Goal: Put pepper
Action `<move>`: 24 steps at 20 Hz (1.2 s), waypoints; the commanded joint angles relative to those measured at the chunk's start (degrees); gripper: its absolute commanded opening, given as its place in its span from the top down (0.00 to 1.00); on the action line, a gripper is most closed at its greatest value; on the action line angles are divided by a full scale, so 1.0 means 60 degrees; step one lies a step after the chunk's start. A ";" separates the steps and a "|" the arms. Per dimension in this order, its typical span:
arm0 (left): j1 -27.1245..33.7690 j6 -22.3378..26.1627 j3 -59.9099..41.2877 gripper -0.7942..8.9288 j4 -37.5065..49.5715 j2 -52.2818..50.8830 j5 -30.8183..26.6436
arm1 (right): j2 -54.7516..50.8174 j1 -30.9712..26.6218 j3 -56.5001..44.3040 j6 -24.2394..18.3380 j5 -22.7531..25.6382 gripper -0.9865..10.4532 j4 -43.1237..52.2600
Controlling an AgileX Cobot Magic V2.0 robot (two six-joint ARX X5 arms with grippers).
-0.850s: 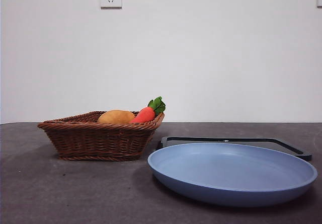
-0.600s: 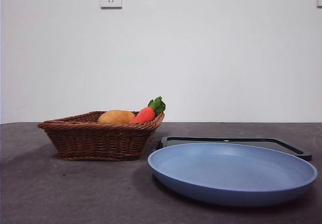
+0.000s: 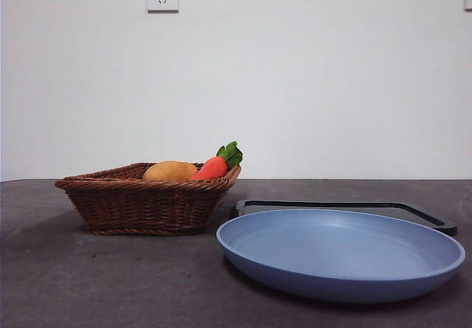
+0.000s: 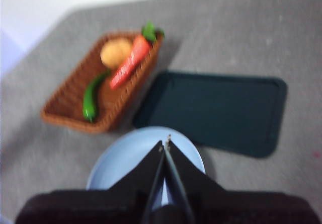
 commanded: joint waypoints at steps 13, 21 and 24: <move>-0.0157 0.1290 0.1749 0.58 -0.2189 0.0463 0.0230 | 0.0827 0.0080 0.1887 -0.1792 -0.0007 0.73 -0.2532; -0.0157 0.1228 0.1749 0.57 -0.2182 0.0463 0.0230 | 0.1228 0.0080 0.1887 -0.1552 -0.0015 0.64 -0.2543; -0.0157 0.1228 0.1749 0.57 -0.2182 0.0463 0.0230 | 0.2102 0.0087 0.1887 -0.1552 -0.0011 0.64 -0.2514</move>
